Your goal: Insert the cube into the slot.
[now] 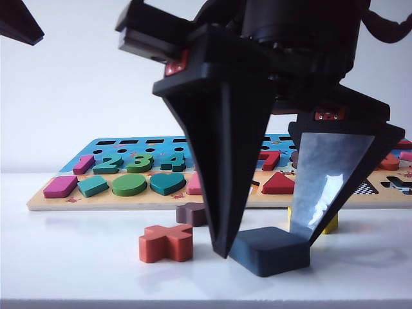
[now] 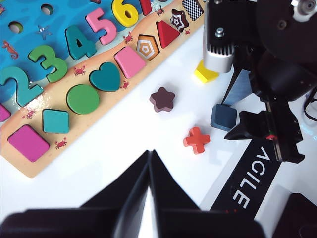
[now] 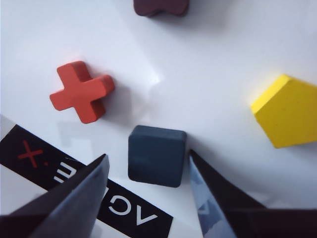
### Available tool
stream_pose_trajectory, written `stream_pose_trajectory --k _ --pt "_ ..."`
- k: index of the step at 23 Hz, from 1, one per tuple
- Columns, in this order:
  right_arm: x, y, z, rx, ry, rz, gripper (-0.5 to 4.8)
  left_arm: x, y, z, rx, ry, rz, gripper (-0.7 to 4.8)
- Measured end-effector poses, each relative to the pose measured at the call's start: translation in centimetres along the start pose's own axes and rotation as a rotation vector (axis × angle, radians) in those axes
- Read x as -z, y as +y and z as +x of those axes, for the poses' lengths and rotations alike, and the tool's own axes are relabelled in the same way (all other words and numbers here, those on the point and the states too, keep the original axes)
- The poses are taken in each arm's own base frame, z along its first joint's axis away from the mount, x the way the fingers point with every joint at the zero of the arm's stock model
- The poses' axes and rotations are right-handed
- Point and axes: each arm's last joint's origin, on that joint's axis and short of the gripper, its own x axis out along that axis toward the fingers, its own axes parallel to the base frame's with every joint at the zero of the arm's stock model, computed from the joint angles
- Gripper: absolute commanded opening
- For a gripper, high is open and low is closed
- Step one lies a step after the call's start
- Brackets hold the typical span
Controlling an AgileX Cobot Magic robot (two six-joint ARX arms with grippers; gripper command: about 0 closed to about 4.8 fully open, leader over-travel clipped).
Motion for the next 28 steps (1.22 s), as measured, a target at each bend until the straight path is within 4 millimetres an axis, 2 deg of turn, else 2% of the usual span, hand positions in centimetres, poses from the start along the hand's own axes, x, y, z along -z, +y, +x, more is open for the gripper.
stream_pose_trajectory --k 9,19,25,28 --pt "-0.01 -0.03 -0.01 0.01 -0.006 0.0 1.79 0.0 0.0 0.0 0.0 0.0 0.0 0.1" --pt "0.01 -0.05 -0.05 0.017 -0.009 0.0 1.4 0.0 0.0 -0.01 0.0 0.0 0.0 0.1" --pt "0.01 -0.05 -0.07 0.023 -0.013 -0.001 0.9 0.0 0.0 -0.01 0.0 0.0 0.0 0.1" --pt "0.03 -0.13 -0.25 0.03 -0.024 0.0 0.89 0.0 0.0 -0.01 0.0 0.0 0.0 0.1"
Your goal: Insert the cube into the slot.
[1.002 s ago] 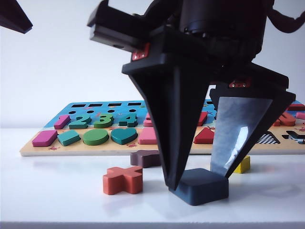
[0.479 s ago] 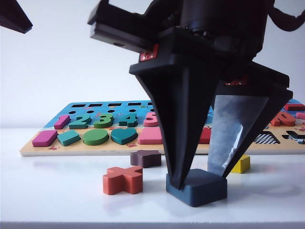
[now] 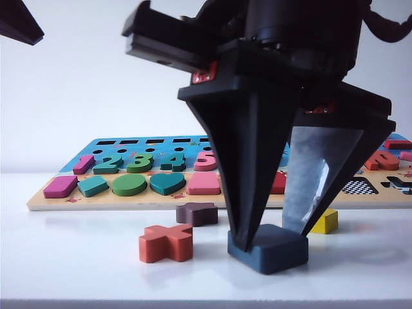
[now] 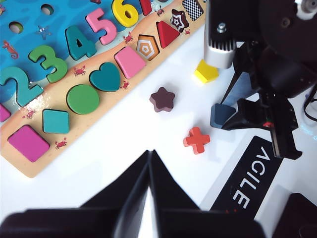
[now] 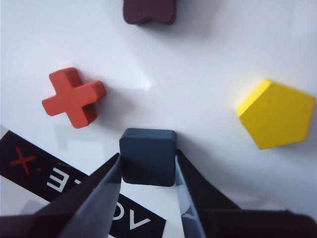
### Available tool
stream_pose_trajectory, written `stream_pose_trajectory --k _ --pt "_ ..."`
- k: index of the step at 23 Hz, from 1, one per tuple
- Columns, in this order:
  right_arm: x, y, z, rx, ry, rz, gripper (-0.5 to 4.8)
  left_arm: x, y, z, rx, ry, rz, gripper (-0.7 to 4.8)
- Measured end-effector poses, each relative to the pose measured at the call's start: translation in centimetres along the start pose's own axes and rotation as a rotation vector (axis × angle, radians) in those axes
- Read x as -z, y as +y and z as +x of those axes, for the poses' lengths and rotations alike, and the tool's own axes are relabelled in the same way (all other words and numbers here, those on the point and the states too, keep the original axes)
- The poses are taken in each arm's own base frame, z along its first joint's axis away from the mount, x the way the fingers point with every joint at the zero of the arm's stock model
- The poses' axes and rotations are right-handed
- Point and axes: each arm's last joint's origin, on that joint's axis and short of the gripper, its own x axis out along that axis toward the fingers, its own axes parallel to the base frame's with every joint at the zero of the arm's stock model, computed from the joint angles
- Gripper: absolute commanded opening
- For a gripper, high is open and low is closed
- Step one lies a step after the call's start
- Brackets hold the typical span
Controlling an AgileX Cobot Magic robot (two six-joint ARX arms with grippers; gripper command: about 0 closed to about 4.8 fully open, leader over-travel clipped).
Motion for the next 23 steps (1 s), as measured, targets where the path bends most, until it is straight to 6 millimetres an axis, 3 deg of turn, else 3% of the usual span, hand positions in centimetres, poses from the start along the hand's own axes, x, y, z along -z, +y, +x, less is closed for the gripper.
stream_pose_trajectory --k 8,13,23 --pt "-0.1 0.3 -4.9 -0.067 -0.18 -0.006 0.7 0.0 0.0 0.0 0.0 0.0 0.001 0.1" --pt "0.6 -0.7 -7.5 -0.039 -0.303 0.053 0.62 0.0 0.0 0.0 0.0 0.0 0.001 0.1" --pt "1.4 -4.2 -9.0 0.145 -0.33 0.228 0.51 0.0 0.0 0.0 0.0 0.0 0.001 0.1"
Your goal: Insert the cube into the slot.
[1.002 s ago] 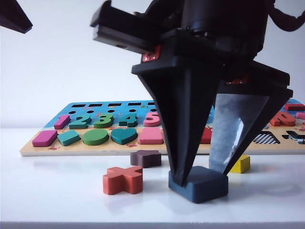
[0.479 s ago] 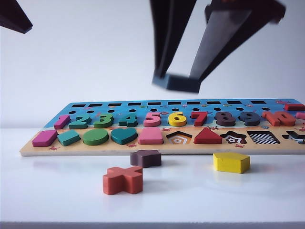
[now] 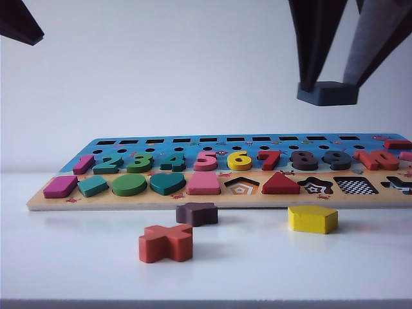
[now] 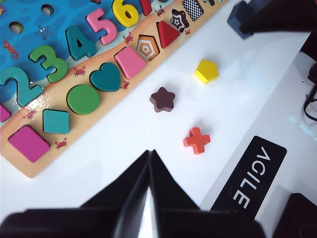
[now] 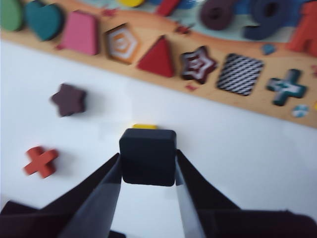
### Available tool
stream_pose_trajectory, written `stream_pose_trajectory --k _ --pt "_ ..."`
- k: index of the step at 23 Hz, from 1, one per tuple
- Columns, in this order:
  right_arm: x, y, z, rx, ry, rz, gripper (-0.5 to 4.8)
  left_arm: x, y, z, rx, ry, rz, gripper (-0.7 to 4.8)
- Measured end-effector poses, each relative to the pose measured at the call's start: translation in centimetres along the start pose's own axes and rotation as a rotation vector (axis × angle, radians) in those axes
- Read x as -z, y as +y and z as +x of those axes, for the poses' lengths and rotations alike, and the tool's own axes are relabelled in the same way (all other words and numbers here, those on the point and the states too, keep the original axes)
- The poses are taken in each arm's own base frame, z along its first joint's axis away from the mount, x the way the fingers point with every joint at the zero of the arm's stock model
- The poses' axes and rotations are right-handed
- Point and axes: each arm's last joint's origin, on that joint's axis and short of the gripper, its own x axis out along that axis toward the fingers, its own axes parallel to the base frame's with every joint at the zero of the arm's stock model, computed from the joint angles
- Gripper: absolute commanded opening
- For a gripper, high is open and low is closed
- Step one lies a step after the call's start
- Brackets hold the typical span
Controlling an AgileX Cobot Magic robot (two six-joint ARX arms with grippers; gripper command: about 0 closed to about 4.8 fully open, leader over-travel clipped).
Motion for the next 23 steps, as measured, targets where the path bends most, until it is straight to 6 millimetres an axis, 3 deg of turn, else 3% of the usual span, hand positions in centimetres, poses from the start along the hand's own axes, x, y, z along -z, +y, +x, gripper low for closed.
stream_pose_trajectory --k 13,23 --pt "-1.8 -2.8 0.6 0.124 -0.047 0.124 0.48 0.0 0.0 0.0 0.0 0.0 0.0 0.1" --pt "-2.0 -3.1 0.6 0.136 -0.049 0.116 0.48 0.0 0.0 0.0 0.0 0.0 0.0 0.1"
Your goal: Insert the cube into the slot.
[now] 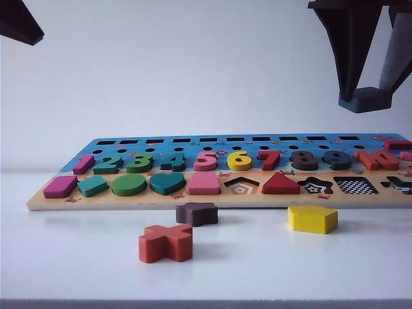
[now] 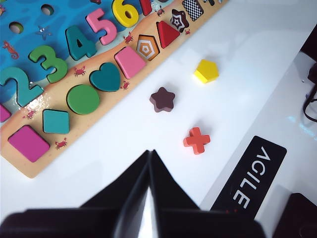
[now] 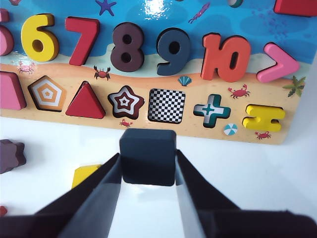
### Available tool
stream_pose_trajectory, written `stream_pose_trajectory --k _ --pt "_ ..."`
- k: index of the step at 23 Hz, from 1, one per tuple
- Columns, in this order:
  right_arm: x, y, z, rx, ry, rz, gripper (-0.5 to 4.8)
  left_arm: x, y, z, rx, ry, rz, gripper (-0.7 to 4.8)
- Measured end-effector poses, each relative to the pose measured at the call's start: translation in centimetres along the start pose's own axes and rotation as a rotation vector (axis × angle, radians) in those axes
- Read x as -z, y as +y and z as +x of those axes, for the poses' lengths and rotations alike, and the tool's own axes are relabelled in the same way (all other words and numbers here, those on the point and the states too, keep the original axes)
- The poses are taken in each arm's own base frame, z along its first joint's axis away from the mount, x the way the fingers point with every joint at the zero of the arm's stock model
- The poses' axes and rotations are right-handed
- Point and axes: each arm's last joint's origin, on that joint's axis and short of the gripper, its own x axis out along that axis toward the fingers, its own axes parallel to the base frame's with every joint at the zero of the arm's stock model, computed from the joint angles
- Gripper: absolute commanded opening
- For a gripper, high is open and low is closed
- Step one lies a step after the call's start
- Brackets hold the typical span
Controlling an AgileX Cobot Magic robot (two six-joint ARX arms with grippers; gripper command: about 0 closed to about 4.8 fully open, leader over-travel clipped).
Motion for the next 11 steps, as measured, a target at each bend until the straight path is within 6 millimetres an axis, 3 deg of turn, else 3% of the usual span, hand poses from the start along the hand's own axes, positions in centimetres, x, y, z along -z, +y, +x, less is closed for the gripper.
stream_pose_trajectory --k 11 --pt "0.01 -0.01 0.0 0.001 0.001 -0.007 0.48 0.0 0.0 0.0 0.0 0.0 0.0 0.1"
